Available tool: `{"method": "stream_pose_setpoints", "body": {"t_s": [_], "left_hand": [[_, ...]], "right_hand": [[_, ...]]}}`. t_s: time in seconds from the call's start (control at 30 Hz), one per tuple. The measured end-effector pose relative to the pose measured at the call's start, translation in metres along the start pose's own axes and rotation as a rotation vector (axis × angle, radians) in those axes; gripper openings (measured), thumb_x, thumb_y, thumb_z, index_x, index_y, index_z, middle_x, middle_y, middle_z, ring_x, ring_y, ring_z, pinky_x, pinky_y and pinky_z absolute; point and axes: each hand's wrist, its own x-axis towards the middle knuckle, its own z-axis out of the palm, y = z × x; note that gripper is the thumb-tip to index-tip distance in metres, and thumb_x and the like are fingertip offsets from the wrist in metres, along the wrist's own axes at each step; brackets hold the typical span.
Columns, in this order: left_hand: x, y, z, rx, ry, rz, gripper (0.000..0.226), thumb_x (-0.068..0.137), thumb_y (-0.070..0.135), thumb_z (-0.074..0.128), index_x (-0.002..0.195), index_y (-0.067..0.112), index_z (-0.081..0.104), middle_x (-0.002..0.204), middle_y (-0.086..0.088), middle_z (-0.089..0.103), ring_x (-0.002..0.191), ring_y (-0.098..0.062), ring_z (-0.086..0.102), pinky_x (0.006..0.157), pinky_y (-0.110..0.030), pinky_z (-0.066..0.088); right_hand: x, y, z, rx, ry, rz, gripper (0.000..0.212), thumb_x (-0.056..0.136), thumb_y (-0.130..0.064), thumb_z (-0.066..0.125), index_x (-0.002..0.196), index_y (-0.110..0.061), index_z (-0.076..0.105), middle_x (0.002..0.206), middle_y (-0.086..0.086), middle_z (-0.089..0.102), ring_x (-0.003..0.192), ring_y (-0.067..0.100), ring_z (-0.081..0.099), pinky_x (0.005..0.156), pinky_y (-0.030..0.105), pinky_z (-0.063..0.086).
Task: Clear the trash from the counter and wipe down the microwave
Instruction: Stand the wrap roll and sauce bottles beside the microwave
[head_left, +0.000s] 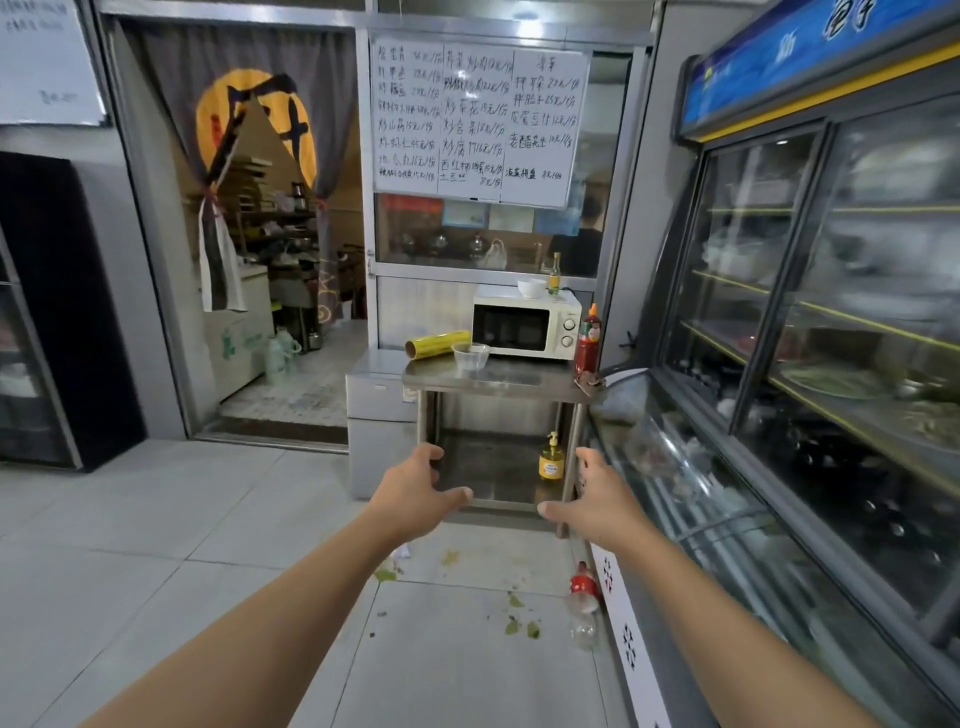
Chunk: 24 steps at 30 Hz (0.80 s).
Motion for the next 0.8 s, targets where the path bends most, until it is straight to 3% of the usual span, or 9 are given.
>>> {"method": "stream_pose_setpoints", "body": {"t_s": [0.1, 0.23, 0.37, 0.53, 0.67, 0.8], "left_hand": [[0.058, -0.006, -0.009, -0.002, -0.025, 0.026, 0.068, 0.084, 0.036, 0.067, 0.141, 0.019, 0.033, 0.132, -0.007, 0.051, 0.11, -0.02, 0.056, 0.089, -0.032, 0.051], [0.136, -0.01, -0.025, 0.012, -0.051, 0.033, 0.069, 0.084, 0.037, 0.067, 0.141, 0.02, 0.032, 0.132, -0.006, 0.051, 0.112, -0.021, 0.055, 0.094, -0.037, 0.051], [0.203, -0.017, -0.037, 0.042, -0.065, 0.049, 0.069, 0.084, 0.038, 0.066, 0.141, 0.019, 0.032, 0.133, -0.006, 0.051, 0.112, -0.02, 0.056, 0.091, -0.033, 0.051], [0.264, -0.035, -0.038, 0.029, -0.092, 0.04, 0.067, 0.085, 0.037, 0.066, 0.141, 0.018, 0.033, 0.132, -0.006, 0.051, 0.11, -0.019, 0.055, 0.086, -0.029, 0.049], [0.314, -0.049, -0.037, 0.051, -0.088, 0.016, 0.067, 0.084, 0.038, 0.067, 0.14, 0.019, 0.035, 0.131, -0.005, 0.052, 0.113, -0.02, 0.055, 0.094, -0.035, 0.049], [0.369, -0.061, -0.034, 0.031, -0.076, -0.028, 0.066, 0.083, 0.036, 0.068, 0.138, 0.019, 0.037, 0.131, -0.006, 0.052, 0.112, -0.02, 0.055, 0.09, -0.032, 0.05]], "right_hand": [[0.047, -0.012, 0.004, -0.016, 0.033, -0.005, 0.094, 0.073, -0.028, 0.078, 0.147, -0.018, 0.021, 0.149, 0.004, 0.034, 0.134, 0.019, 0.039, 0.099, 0.028, 0.037], [0.111, -0.029, 0.014, -0.029, 0.068, 0.009, 0.092, 0.075, -0.027, 0.077, 0.147, -0.017, 0.02, 0.148, 0.006, 0.034, 0.132, 0.018, 0.041, 0.1, 0.03, 0.038], [0.166, -0.04, 0.03, -0.003, 0.083, 0.038, 0.092, 0.073, -0.026, 0.078, 0.146, -0.017, 0.024, 0.146, 0.007, 0.038, 0.13, 0.018, 0.044, 0.101, 0.03, 0.038], [0.232, -0.045, 0.05, -0.073, 0.107, 0.082, 0.092, 0.066, -0.039, 0.079, 0.141, -0.023, 0.029, 0.138, 0.003, 0.045, 0.126, 0.023, 0.045, 0.102, 0.042, 0.042], [0.289, -0.048, 0.065, -0.069, 0.084, 0.084, 0.091, 0.07, -0.04, 0.077, 0.143, -0.025, 0.025, 0.144, 0.002, 0.04, 0.128, 0.022, 0.044, 0.102, 0.043, 0.042], [0.358, -0.048, 0.077, -0.03, 0.042, 0.053, 0.086, 0.075, -0.034, 0.076, 0.144, -0.022, 0.025, 0.146, 0.006, 0.036, 0.129, 0.025, 0.042, 0.099, 0.036, 0.04]]}}
